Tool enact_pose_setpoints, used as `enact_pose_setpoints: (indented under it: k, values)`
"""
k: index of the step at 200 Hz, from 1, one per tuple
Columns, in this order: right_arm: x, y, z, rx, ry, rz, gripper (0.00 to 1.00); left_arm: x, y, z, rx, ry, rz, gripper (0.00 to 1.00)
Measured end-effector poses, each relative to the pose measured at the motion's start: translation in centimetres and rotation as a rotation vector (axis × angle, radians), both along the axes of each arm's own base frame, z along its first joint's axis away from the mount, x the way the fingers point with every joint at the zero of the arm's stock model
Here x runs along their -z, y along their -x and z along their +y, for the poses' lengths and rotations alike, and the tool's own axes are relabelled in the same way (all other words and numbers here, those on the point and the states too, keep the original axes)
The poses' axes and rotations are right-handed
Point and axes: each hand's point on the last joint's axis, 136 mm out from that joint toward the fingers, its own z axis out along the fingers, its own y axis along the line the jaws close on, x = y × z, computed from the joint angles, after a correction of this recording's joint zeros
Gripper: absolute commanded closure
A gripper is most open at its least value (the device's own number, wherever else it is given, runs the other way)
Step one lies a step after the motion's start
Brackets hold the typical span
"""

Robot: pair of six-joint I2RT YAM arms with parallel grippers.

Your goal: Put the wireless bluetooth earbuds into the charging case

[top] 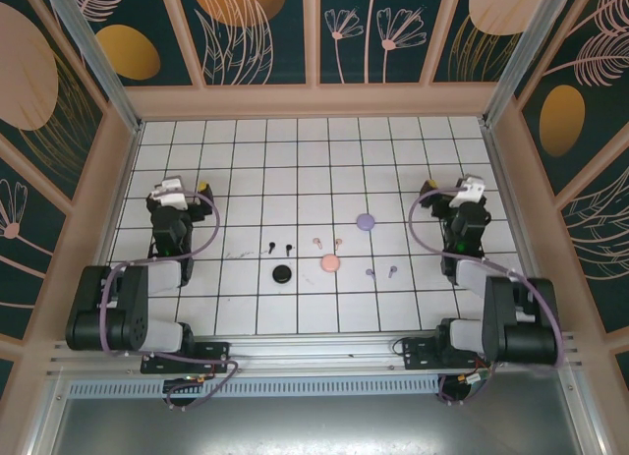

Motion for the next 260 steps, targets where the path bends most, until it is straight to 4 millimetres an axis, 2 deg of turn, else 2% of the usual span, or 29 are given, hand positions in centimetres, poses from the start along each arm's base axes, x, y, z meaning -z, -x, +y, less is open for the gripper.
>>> enact_pose_setpoints:
  k: [18, 30, 40, 54, 72, 94, 129, 155, 175, 213, 234, 260]
  values:
    - [-3.7, -0.8, -1.3, 0.088, -0.12, -0.018, 0.01, -2.4, -0.5, 0.0, -0.005, 0.024, -0.022, 0.01]
    - [-5.4, -1.3, -1.9, 0.124, -0.184, -0.01, 0.01, -4.0, -0.8, -0.2, 0.003, 0.057, -0.038, 0.01]
    - [-6.2, -1.6, -2.0, 0.136, -0.223, 0.011, 0.02, -5.2, -0.9, -0.4, 0.011, 0.098, -0.048, 0.01]
    - [-6.1, -1.7, -1.5, 0.124, -0.259, 0.066, 0.06, -6.6, -1.1, -0.8, 0.031, 0.168, -0.053, 0.01]
    - [-4.6, -1.5, -0.2, 0.079, -0.3, 0.169, 0.11, -7.9, -1.5, -1.5, 0.054, 0.27, -0.036, 0.01]
    - [-2.0, -0.7, 2.9, -0.003, -0.329, 0.321, 0.13, -8.3, -1.9, -2.5, 0.091, 0.385, 0.011, 0.01]
    - [1.1, 1.2, 9.1, -0.148, -0.318, 0.529, 0.16, -6.2, -1.4, -4.5, 0.153, 0.518, 0.143, 0.01]
    - [2.9, 1.4, 12.6, -0.212, -0.288, 0.657, 0.18, -4.7, -0.7, -6.6, 0.194, 0.571, 0.226, 0.01]
    - [4.8, 1.0, 14.6, -0.237, -0.254, 0.756, 0.2, -4.3, -0.5, -9.2, 0.254, 0.586, 0.281, 0.01]
    - [9.3, 0.4, 17.9, -0.284, -0.142, 0.943, 0.22, -3.7, -1.7, -14.6, 0.377, 0.587, 0.368, 0.01]
    - [10.8, 0.6, 19.3, -0.314, -0.079, 1.016, 0.23, -2.7, -2.0, -16.5, 0.41, 0.584, 0.412, 0.01]
    - [11.6, 0.5, 20.2, -0.331, -0.009, 1.057, 0.23, -2.1, -2.2, -18.0, 0.433, 0.577, 0.444, 0.01]
